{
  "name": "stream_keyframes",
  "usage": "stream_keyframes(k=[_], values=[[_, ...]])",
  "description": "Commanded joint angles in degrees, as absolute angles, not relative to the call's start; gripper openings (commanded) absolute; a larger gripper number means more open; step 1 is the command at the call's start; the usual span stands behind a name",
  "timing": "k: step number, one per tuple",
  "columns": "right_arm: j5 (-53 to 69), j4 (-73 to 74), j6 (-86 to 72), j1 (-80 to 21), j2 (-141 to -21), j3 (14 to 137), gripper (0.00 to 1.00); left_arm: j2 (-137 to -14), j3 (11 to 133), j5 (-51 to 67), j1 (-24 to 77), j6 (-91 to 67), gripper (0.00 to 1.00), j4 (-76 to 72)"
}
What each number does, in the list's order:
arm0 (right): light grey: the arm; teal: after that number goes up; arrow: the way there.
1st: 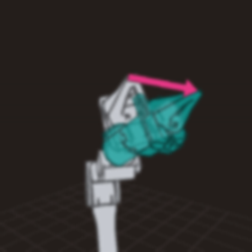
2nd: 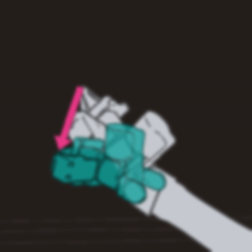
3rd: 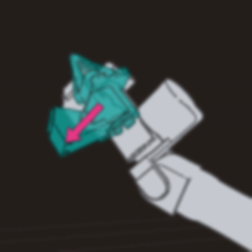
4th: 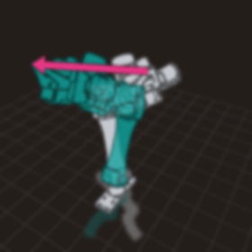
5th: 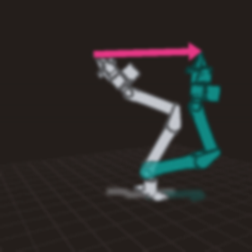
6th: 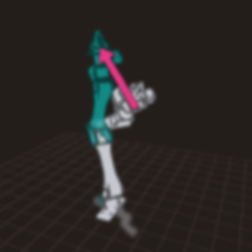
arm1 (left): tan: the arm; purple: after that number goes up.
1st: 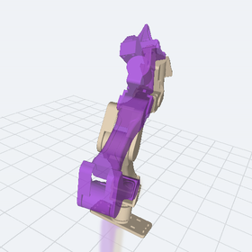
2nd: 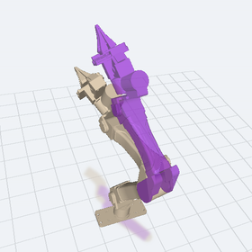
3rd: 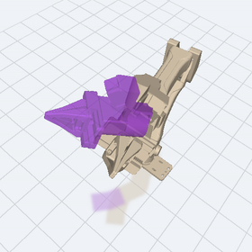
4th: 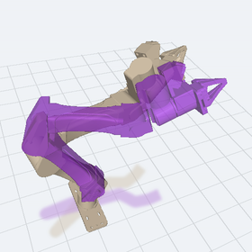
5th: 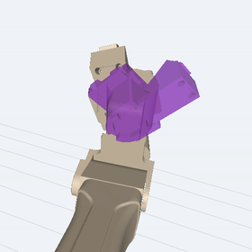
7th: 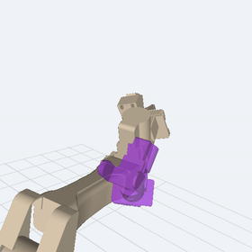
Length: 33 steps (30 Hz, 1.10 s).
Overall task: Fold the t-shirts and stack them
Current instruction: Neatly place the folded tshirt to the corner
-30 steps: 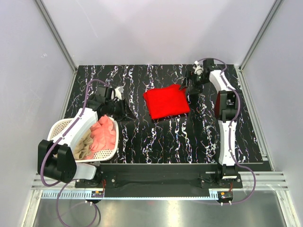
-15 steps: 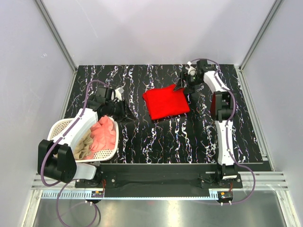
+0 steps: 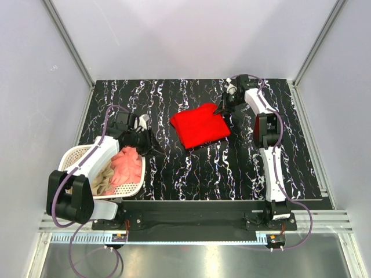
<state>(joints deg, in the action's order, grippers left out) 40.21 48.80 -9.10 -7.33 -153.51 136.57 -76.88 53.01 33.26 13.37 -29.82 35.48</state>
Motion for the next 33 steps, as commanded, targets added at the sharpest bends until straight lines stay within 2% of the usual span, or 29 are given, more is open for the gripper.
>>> stream_keyframes(k=[1,8,12,15,21,26,33], values=[[32.36,49.14,-10.72,-8.17,-153.02,137.99,0.0,-74.88,51.95,35.68,13.1,-29.53,0.36,33.57],[15.85,49.3,-8.8,-7.82,-146.35,138.16,0.0,-74.36,52.38,33.58,12.74,-27.51,0.36,37.26],[0.4,51.07,-0.29,-7.56,-144.06,139.49,0.0,-74.53,52.47,32.17,12.66,-26.02,0.36,39.72],[-5.78,48.43,8.84,-6.33,-141.68,137.38,0.0,-74.27,52.12,31.11,12.57,-24.96,0.36,40.34],[-4.58,48.7,17.83,-0.36,-143.17,143.6,0.0,-74.71,52.74,28.57,12.57,-23.12,0.35,45.7],[-5.1,43.95,23.37,4.56,-145.1,145.45,0.0,-75.85,51.15,28.39,12.57,-25.04,0.36,44.39],[-1.33,39.74,20.66,11.16,-148.18,149.42,0.0,-79.45,54.05,28.39,12.57,-26.8,0.35,44.3]])
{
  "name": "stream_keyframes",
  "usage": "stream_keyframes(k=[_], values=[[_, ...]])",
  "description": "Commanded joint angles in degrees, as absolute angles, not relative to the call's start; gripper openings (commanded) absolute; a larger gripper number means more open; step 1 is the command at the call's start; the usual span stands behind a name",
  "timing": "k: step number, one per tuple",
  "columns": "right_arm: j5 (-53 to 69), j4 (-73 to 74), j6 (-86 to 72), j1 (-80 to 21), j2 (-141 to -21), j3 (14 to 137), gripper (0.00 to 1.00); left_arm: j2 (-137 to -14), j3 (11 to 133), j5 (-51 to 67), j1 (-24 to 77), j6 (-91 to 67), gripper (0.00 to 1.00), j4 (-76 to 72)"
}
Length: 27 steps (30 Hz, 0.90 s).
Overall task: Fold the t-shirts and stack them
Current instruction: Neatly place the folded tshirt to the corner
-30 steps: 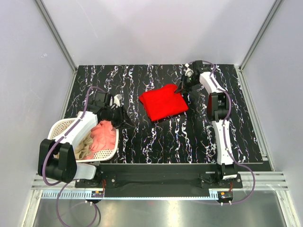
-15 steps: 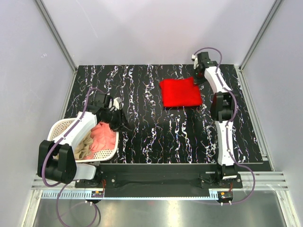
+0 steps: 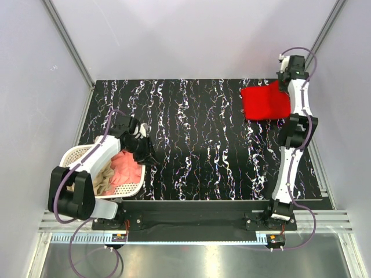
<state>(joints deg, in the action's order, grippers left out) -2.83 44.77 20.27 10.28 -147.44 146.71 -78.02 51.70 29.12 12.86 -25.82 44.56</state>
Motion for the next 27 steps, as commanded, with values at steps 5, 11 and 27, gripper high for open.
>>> stream_keyframes(k=[5,11,27], values=[[-0.35,35.51,18.02,12.04,-152.3,152.22,0.0,-83.49,56.16,29.7,12.57,-29.44,0.35,42.72],[1.59,28.93,8.18,14.06,-154.34,152.14,0.0,-88.33,60.38,30.59,12.92,-31.11,0.35,41.75],[-9.22,19.69,-14.58,15.64,-160.4,156.36,0.0,-95.53,66.8,30.94,13.1,-31.38,0.35,43.15]])
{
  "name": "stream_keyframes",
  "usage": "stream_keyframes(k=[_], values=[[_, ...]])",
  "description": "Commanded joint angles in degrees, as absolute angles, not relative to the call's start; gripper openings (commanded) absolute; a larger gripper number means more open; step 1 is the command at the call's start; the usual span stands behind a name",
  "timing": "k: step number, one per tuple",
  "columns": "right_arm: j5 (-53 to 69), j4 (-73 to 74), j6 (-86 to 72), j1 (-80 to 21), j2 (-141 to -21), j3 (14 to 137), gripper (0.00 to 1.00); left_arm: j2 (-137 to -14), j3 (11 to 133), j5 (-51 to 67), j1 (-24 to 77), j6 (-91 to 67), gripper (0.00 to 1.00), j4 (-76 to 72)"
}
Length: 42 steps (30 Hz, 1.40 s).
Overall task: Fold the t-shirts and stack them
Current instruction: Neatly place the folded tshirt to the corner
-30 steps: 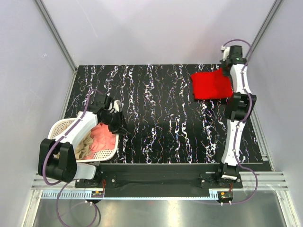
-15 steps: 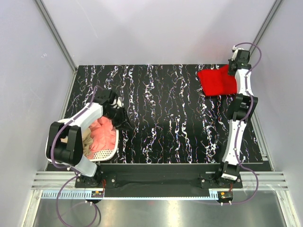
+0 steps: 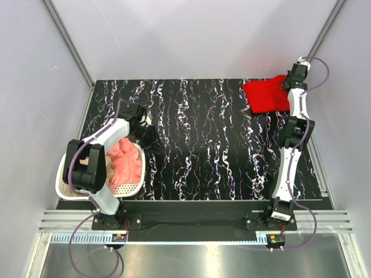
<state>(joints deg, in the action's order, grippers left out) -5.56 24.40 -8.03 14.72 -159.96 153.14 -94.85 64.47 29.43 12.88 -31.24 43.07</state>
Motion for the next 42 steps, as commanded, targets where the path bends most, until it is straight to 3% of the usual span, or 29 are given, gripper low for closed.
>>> stream_keyframes(k=[1,16,20,23,29,33,37,42], values=[[-9.4,19.43,-15.11,15.73,-160.31,156.1,0.0,-95.89,67.41,30.94,13.1,-31.29,0.35,43.07],[-6.07,16.17,-14.06,15.73,-162.51,155.39,0.0,-98.7,69.61,31.47,13.1,-31.2,0.35,43.07],[-7.28,15.38,-13.1,15.73,-162.95,156.7,0.48,-98.88,69.61,31.55,13.1,-31.38,0.35,42.89],[-9.57,15.82,-10.3,15.73,-161.99,157.59,0.64,-98.88,69.7,31.82,13.1,-31.64,0.35,42.8],[-17.21,20.03,-3.44,15.73,-153.49,155.32,0.81,-96.51,67.77,32.43,13.62,-33.66,0.35,39.48],[-21.35,25.56,-0.89,15.73,-146.96,153.9,0.98,-93.35,65.48,33.22,14.59,-35.42,0.36,35.6],[-25.39,33.56,1.15,14.86,-140.13,155.04,1.0,-87.82,63.81,31.73,16.78,-34.28,0.39,33.66],[-20.84,37.79,-4.91,9.94,-124.57,133.55,1.0,-76.83,59.17,30.5,18.1,-33.49,0.45,30.85]])
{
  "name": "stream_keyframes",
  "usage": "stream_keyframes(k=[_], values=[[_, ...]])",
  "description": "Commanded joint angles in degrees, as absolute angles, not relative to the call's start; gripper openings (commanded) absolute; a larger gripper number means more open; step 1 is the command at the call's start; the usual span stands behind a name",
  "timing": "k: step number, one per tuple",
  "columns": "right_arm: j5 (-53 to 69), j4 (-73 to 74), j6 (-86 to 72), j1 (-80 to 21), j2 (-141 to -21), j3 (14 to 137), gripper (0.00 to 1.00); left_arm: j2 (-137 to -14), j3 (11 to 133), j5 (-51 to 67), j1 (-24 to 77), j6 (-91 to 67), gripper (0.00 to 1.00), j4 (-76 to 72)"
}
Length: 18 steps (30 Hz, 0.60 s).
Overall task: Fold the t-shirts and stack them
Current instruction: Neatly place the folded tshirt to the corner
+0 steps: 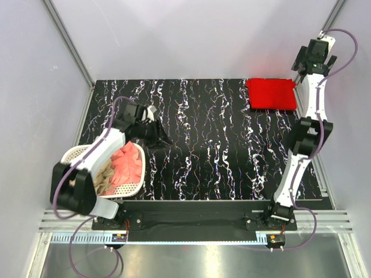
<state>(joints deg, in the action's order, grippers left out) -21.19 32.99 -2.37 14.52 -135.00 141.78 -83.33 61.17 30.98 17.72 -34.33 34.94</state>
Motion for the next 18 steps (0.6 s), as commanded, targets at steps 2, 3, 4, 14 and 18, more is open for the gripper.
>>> stream_keyframes(k=[2,3,4,14,18], values=[[-21.79,36.66,-4.66,4.94,-116.31,121.68,1.0,-71.49,57.75,30.93,18.11,-33.05,0.47,30.76],[-21.62,36.82,-5.44,3.62,-113.58,118.33,1.0,-69.37,56.53,30.94,18.19,-32.52,0.47,31.11],[-20.23,37.78,-6.93,2.3,-109.03,113.25,1.0,-67.52,56.17,31.2,18.19,-32.35,0.48,32.59],[14.31,20.5,-42.35,-3.86,-66.04,55.86,1.0,-42.56,37.57,34.71,18.19,-45.86,0.58,22.78],[18.28,17.05,-50.96,-4.57,-47.67,37.91,1.0,-30.61,29.81,32.26,18.19,-52.98,0.64,19.69]])
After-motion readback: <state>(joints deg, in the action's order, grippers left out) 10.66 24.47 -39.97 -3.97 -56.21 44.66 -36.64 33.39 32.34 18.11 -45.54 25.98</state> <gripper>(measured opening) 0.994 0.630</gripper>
